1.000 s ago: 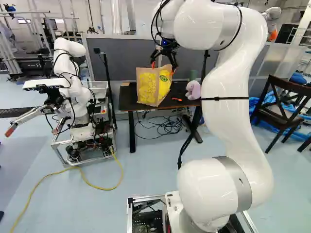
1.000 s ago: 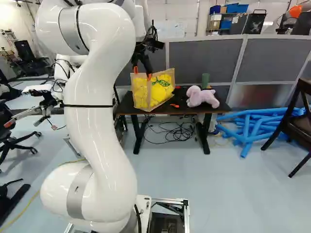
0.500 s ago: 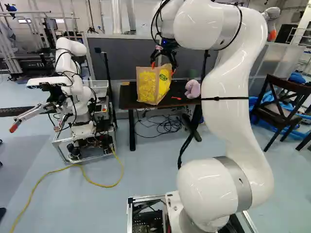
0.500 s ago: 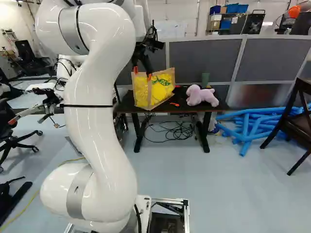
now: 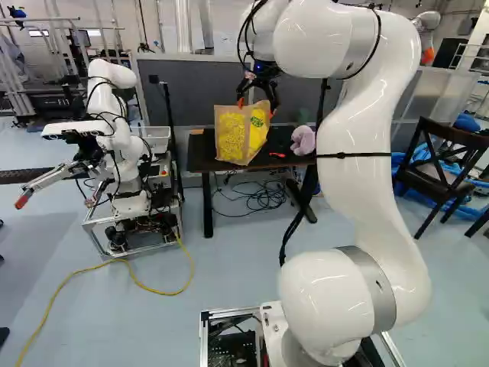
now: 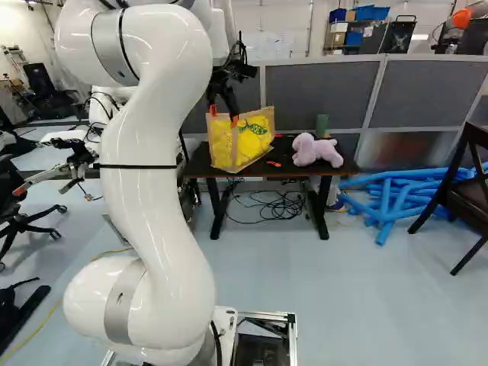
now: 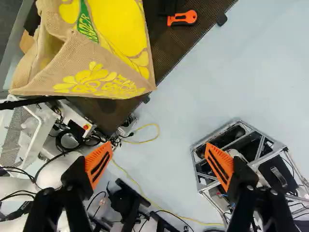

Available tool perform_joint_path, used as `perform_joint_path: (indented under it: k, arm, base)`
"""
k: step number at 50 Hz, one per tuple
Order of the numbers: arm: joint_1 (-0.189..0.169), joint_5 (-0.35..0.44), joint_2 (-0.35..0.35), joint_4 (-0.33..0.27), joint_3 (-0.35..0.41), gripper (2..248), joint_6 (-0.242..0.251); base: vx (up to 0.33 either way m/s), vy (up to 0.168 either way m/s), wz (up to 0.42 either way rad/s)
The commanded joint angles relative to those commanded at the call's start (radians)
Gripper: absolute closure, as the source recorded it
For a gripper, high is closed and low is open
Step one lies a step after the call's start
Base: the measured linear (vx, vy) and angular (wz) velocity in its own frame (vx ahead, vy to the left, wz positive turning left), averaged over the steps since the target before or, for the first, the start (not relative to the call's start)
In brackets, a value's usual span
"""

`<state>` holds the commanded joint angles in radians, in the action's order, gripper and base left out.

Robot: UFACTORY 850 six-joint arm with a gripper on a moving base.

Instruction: Pick up the bag on the ground and place it on the table

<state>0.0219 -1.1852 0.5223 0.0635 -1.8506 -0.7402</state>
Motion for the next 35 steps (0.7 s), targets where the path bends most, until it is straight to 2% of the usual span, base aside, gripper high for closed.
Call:
perform_joint_path:
  k: [18,35]
  arm:
    - [-0.001,0.050,-0.019,-0.002,0.043,3,0.018]
    - [-0.001,0.131,-0.051,-0.004,0.113,3,0.047]
  base:
    - [0.000,0.000,0.000]
    - [0.000,0.000,0.000]
